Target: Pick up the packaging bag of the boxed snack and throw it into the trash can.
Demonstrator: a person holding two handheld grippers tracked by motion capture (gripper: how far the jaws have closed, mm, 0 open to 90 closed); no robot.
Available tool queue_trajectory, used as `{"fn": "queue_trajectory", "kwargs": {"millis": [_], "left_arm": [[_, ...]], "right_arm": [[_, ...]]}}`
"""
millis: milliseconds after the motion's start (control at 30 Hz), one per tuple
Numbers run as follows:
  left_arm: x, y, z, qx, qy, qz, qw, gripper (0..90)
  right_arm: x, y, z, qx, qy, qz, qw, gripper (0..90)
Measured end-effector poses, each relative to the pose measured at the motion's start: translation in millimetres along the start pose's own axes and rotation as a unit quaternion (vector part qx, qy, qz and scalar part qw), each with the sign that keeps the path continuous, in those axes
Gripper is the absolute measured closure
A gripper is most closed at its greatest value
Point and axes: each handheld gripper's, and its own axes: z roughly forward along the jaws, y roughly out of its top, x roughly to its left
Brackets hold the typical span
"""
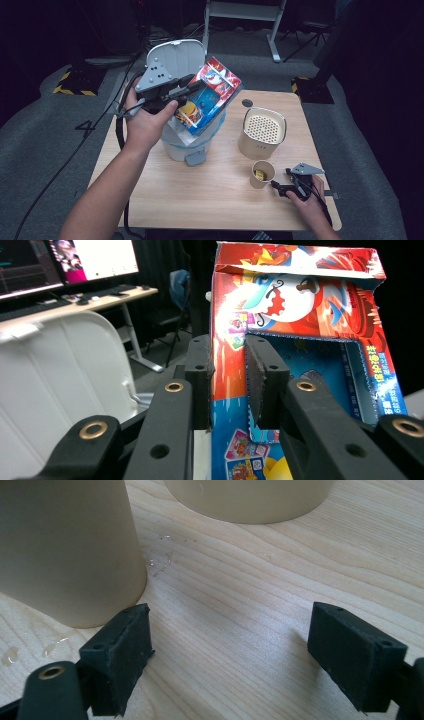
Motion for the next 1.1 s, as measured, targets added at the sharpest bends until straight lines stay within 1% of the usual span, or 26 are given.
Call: {"fn": "queue_trajectory", "kwargs": {"millis": [300, 367, 567, 667, 733, 900, 933, 1000, 1100], "left_arm": [[15.1, 16.8, 3.9, -0.022, 0.034, -0.003, 0.9992, 74.2], [18.0, 18.4, 5.6, -0.025, 0.039, -0.005, 0.9989, 74.3], [32.4, 22.8, 14.7, -0.030, 0.066, -0.011, 0.9973, 74.3], [40.5, 24.0, 20.0, -0.029, 0.082, -0.013, 0.9961, 74.3], [44.1, 23.8, 22.9, -0.028, 0.088, -0.017, 0.9956, 74.3], [50.5, 21.4, 28.9, -0.027, 0.100, -0.017, 0.9945, 74.3], [51.1, 21.1, 29.3, -0.026, 0.102, -0.016, 0.9944, 74.2], [52.2, 19.7, 30.7, -0.026, 0.114, -0.009, 0.9931, 74.3], [54.0, 16.9, 32.7, -0.025, 0.121, -0.005, 0.9923, 74.2]], "right_arm": [[0.0, 0.0, 0.0, 0.000, 0.000, 0.000, 1.0000, 17.8], [0.0, 0.0, 0.0, 0.000, 0.000, 0.000, 1.0000, 17.8], [0.0, 0.0, 0.0, 0.000, 0.000, 0.000, 1.0000, 17.8], [0.0, 0.0, 0.0, 0.000, 0.000, 0.000, 1.0000, 17.8], [-0.1, 0.0, 0.0, 0.000, 0.000, 0.000, 1.0000, 17.8], [0.0, 0.0, 0.0, 0.000, 0.000, 0.000, 1.0000, 17.8], [0.0, 0.0, 0.0, 0.000, 0.000, 0.000, 1.0000, 17.8], [0.0, 0.0, 0.0, 0.000, 0.000, 0.000, 1.0000, 17.8], [0.0, 0.0, 0.0, 0.000, 0.000, 0.000, 1.0000, 17.8]]}}
